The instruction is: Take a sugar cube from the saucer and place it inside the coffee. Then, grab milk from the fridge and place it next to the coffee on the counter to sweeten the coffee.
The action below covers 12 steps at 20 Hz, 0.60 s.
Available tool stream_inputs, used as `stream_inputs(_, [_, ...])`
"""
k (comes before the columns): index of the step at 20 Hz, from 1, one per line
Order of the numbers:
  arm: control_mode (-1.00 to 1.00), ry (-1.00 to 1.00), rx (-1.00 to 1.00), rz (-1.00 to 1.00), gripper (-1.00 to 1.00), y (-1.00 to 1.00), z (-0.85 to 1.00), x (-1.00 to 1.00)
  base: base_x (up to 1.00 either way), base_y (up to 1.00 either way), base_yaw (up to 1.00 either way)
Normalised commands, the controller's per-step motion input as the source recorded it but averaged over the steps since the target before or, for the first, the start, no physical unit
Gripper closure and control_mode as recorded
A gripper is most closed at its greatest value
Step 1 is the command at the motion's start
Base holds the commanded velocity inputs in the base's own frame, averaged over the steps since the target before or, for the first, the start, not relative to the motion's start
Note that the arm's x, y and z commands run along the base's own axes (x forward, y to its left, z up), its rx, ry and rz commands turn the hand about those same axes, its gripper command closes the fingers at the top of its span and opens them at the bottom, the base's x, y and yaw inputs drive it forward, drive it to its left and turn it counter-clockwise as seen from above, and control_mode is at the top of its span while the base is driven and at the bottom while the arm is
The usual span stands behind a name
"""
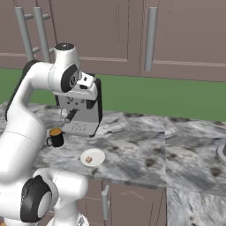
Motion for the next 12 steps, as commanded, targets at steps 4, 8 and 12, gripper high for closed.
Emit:
stream_inputs(4, [-1.0, -0.02, 0.0, 0.0, -1.0, 0.0, 0.0, -0.13, 0.0, 0.0, 0.0])
stream_inputs(8, [-1.0, 0.08, 0.0, 0.0, -1.0, 0.04, -0.21, -0.15, 0.0, 0.0, 0.0])
stream_inputs(12, [-1.0, 0.22, 0.0, -0.01, -1.0, 0.0, -0.69, -0.17, 0.0, 0.0, 0.0])
